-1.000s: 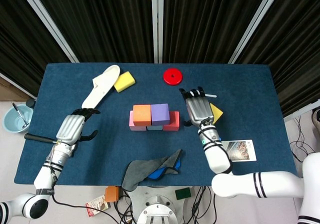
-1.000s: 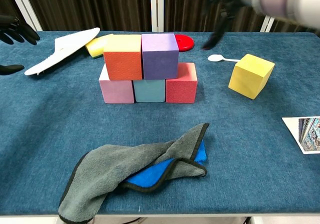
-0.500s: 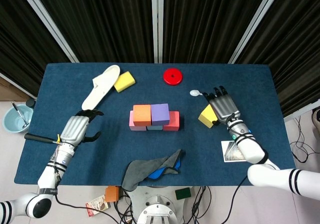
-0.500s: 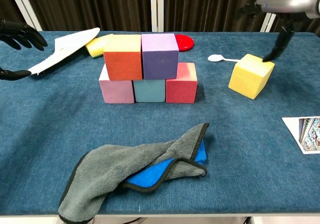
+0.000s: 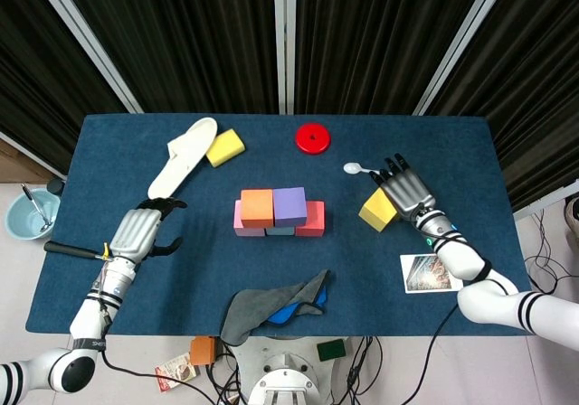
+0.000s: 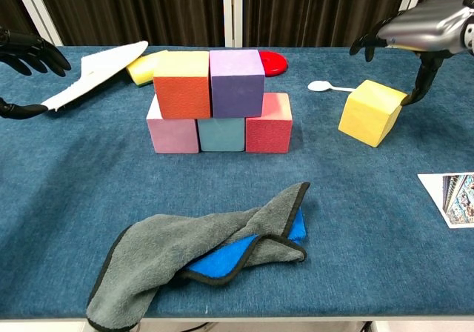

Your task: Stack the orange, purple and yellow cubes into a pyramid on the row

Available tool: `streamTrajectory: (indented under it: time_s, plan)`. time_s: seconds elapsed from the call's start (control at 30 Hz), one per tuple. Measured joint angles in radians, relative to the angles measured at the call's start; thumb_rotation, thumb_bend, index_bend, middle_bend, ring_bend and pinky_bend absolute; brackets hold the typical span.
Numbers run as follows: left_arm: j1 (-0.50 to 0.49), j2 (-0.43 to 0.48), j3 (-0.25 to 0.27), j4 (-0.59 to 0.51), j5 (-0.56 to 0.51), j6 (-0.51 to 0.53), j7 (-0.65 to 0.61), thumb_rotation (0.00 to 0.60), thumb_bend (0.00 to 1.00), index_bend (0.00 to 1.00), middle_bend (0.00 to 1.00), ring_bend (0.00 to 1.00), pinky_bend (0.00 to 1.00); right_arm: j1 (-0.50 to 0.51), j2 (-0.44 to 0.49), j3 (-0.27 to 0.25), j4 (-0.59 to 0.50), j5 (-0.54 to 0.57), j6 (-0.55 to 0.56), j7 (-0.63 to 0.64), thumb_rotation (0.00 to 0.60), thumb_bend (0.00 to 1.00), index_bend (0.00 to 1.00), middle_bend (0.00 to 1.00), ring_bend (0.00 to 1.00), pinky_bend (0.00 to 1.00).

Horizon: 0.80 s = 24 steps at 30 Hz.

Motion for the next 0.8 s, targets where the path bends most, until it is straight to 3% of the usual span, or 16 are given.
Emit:
streamTrajectory:
  time_s: [0.33,0.53,0.67,0.8]
  plan:
    - [-0.001,0.000,0.001,0.002,-0.011,-0.004,-0.009,0.600,0.28,0.26,0.24,0.22,0.21,-0.007,-0.068,-0.034,0.157,-0.193,-0.023,0.126,0.600,0.12,0.22,0.22,0.04,0.08]
    - [0.002,0.004,0.005,0.003,-0.012,-0.003,-0.015,0.600,0.28,0.26,0.24,0.22,0.21,-0.011,-0.124,-0.042,0.238,-0.265,-0.021,0.189,0.600,0.18,0.43,0.38,0.11,0.10]
    - [0.003,0.002,0.006,0.009,-0.008,-0.001,-0.016,0.600,0.28,0.26,0.24,0.22,0.21,-0.026,-0.113,-0.027,0.222,-0.289,0.037,0.246,0.600,0.19,0.50,0.42,0.14,0.11]
    - [-0.002,-0.009,0.008,0.020,-0.003,0.000,-0.003,0.600,0.28,0.26,0.24,0.22,0.21,-0.046,-0.056,0.012,0.119,-0.292,0.117,0.282,0.600,0.19,0.52,0.44,0.16,0.13]
